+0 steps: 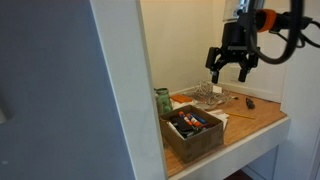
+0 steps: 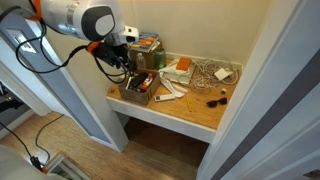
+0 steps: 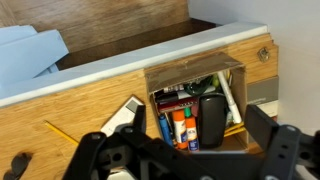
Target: Move the eyeglass case from the box to the shelf
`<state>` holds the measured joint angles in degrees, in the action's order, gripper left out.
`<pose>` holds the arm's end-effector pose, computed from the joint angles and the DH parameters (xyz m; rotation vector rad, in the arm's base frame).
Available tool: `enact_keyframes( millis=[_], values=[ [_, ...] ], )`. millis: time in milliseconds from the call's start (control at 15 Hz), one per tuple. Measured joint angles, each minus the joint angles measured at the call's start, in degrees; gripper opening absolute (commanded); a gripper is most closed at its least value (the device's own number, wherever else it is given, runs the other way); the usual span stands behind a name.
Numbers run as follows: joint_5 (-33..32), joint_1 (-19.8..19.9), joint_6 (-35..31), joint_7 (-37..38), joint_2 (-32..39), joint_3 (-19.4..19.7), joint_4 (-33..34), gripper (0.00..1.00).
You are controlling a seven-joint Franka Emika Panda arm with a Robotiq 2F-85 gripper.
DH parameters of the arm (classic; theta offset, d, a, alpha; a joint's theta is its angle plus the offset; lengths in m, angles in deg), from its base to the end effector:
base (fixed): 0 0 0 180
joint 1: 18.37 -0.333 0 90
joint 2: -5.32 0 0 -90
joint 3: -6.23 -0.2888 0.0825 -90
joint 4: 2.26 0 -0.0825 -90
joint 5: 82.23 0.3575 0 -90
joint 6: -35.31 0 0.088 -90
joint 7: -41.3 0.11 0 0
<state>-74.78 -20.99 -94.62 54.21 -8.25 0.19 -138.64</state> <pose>0.4529 0.0732 0.4100 -3.0268 0.2319 -0.1623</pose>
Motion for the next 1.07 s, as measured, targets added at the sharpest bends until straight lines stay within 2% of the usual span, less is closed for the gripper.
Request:
enact_keyframes(
  millis=[333, 600, 1067],
  values=[
    [1.4, -1.64, -5.99, 1.8, 7.64, -0.42, 2.22, 1.0],
    [3.7, -2.14, -6.24, 2.75, 13.29, -0.54, 4.98, 1.0],
    [3.78, -2.14, -6.15, 2.75, 14.13, -0.52, 6.07, 1.0]
  ],
)
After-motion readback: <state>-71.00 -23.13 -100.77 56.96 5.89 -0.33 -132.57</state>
